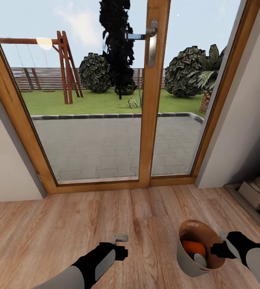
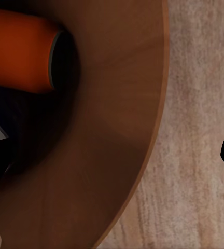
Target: Put the three can of soda from the living room inside the tash can in the kitchen.
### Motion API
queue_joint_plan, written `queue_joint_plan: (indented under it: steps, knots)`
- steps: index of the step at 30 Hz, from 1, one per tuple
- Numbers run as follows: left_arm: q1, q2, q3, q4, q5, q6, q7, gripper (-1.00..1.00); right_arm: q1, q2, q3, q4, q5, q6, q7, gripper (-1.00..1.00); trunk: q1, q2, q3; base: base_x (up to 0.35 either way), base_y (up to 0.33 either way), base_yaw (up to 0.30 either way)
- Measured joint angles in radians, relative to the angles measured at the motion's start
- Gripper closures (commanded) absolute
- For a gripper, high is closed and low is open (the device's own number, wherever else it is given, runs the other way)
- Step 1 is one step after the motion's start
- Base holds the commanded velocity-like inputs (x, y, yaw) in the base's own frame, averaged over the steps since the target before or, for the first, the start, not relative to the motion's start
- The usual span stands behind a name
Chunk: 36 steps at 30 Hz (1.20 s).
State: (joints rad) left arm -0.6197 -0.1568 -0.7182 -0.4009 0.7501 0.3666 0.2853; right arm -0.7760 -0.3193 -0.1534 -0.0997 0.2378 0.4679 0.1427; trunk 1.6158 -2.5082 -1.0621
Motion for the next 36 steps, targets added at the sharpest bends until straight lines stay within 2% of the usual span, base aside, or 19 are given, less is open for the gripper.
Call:
queue_joint_plan:
  steps: [7,17,24,36]
  knots:
    - [0.000,0.000,-0.002,-0.017,-0.001,0.001,-0.002,-1.00,0.000,0.000,0.000,0.000,0.000,0.000,0.000,-1.00,0.000,0.000,0.000,0.000,0.000,0.000]
    - [0.000,0.000,-0.003,-0.036,-0.002,0.002,-0.002,-1.00,0.000,0.000,0.000,-0.003,0.000,-0.001,0.000,-1.00,-0.005,0.002,0.039,0.000,0.000,0.000]
    - [0.000,0.000,-0.003,-0.038,-0.002,0.000,-0.002,-1.00,0.001,0.000,0.000,0.001,-0.001,-0.041,0.000,-1.00,-0.008,0.004,0.066,0.000,0.000,0.000]
    - [0.000,0.000,-0.003,-0.038,-0.002,0.001,-0.003,-1.00,0.000,0.000,0.000,0.003,-0.001,-0.053,0.000,-1.00,-0.013,0.007,0.112,0.000,0.000,0.000]
